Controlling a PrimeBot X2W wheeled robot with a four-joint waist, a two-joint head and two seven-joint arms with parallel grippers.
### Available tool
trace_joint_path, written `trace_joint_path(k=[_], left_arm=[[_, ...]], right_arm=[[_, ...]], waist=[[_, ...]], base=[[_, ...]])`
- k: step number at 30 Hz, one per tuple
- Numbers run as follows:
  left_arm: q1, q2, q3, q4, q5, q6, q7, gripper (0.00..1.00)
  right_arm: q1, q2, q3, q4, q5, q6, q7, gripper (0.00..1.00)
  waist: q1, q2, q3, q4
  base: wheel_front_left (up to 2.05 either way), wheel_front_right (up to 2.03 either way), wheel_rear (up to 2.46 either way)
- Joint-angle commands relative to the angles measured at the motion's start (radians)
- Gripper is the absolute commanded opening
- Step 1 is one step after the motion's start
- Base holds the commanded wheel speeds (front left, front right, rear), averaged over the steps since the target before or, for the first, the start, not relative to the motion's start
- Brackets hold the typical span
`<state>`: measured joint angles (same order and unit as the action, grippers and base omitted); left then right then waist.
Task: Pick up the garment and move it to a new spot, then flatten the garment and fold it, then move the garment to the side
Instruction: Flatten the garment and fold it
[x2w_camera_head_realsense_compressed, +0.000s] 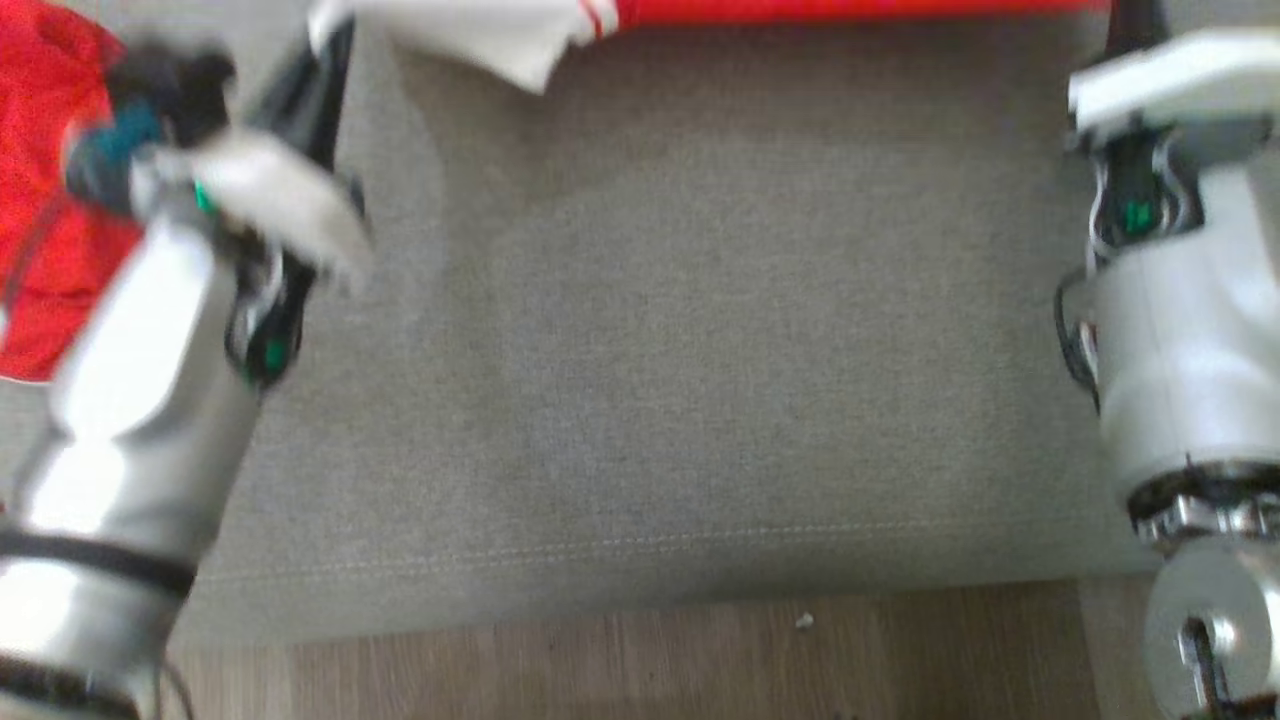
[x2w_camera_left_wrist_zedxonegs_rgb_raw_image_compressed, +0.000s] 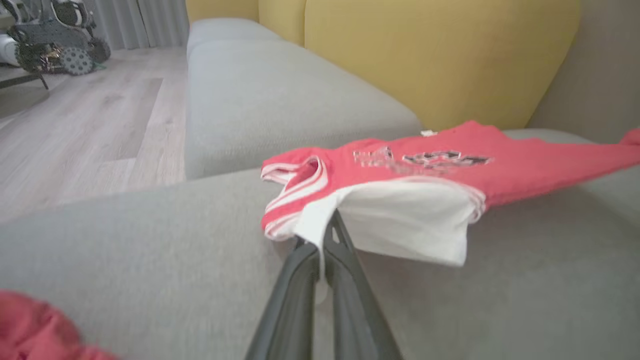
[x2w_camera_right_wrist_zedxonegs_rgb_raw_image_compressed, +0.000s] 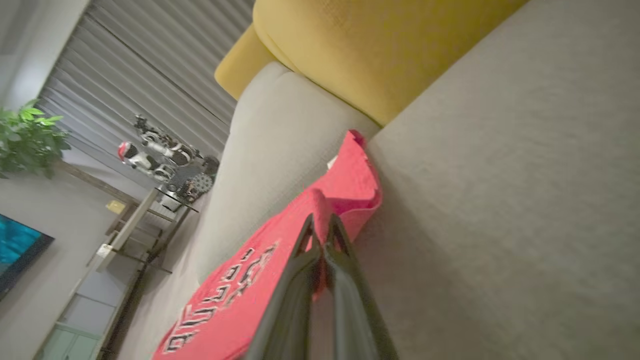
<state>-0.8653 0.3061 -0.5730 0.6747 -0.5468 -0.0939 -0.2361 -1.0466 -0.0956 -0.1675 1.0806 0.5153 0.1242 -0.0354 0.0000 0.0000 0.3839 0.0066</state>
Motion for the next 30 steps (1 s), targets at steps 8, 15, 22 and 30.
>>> trace_joint_path(k=[8,15,22,30], left_arm=[[0.172,0.117,-0.045,-0.054,-0.016,-0.027,0.032,0.00],[0.294,0.180,-0.143,-0.149,-0.076,-0.036,0.115,0.00],[0.383,0.292,-0.262,-0.333,-0.252,-0.037,0.194,0.00],[0.439,0.403,-0.339,-0.472,-0.407,-0.037,0.246,0.00]], right_arm=[[0.100,-0.043,0.071,0.025,-0.014,0.007,0.067,0.00],[0.165,-0.093,0.113,0.047,-0.029,0.007,0.107,0.00],[0.218,-0.140,0.162,0.061,-0.036,0.007,0.167,0.00],[0.262,-0.186,0.238,0.065,-0.046,0.007,0.285,0.00]], waist=[[0.0000,0.0000,-0.132,0.016],[0.0000,0.0000,-0.191,0.035],[0.0000,0.0000,-0.241,0.036],[0.0000,0.0000,-0.285,0.022]], base=[[0.00,0.00,0.00],[0.00,0.00,0.00],[0.00,0.00,0.00],[0.00,0.00,0.00]])
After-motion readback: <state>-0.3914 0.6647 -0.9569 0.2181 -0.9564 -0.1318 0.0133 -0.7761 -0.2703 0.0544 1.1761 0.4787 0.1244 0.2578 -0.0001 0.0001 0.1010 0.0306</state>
